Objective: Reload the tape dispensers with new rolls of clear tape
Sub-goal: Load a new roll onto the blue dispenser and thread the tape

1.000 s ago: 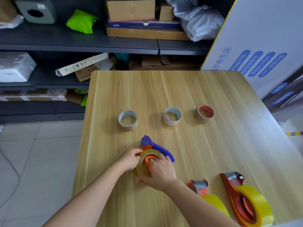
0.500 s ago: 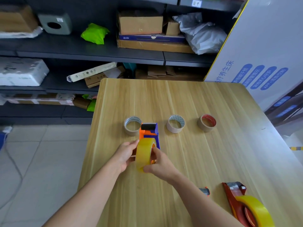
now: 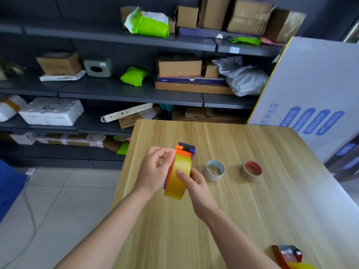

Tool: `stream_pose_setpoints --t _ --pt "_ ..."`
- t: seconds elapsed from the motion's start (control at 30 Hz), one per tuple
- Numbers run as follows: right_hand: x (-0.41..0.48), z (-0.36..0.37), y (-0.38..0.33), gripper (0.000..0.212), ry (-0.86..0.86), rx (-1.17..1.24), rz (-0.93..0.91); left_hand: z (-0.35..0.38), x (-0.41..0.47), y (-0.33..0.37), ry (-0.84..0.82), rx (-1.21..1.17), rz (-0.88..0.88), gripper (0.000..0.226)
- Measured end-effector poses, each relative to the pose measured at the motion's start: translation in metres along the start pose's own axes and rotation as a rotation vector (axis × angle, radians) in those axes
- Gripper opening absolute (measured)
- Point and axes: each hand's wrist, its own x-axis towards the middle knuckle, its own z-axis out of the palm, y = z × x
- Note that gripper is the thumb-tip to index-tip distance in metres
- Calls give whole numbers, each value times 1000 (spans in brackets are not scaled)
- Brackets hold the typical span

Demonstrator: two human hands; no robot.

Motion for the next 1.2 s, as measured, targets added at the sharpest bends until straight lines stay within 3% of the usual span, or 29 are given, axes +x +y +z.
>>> stream_pose_setpoints --t 0.07,0.13,0.2,0.47,0.87,1.03,1.2 --pt "2 2 -8 23 12 -15 -29 -9 -3 14 -126 10 117 35" --pt "3 3 -15 24 18 -31 -52 -13 -2 21 -189 74 160 22" --pt "3 3 -23 20 4 -34 -70 -16 3 25 -177 101 162 12" --pt "4 -3 -43 36 -33 -49 -93 -27 23 55 -237 145 103 21" --pt "5 -9 -64 44 -174 -52 -65 -26 45 85 -60 418 303 24" --pt "1 -13 -77 51 -315 -181 -70 -42 66 94 -95 305 115 24" --pt "-6 -5 -77 42 -219 -183 -76 -47 71 102 -77 349 70 19"
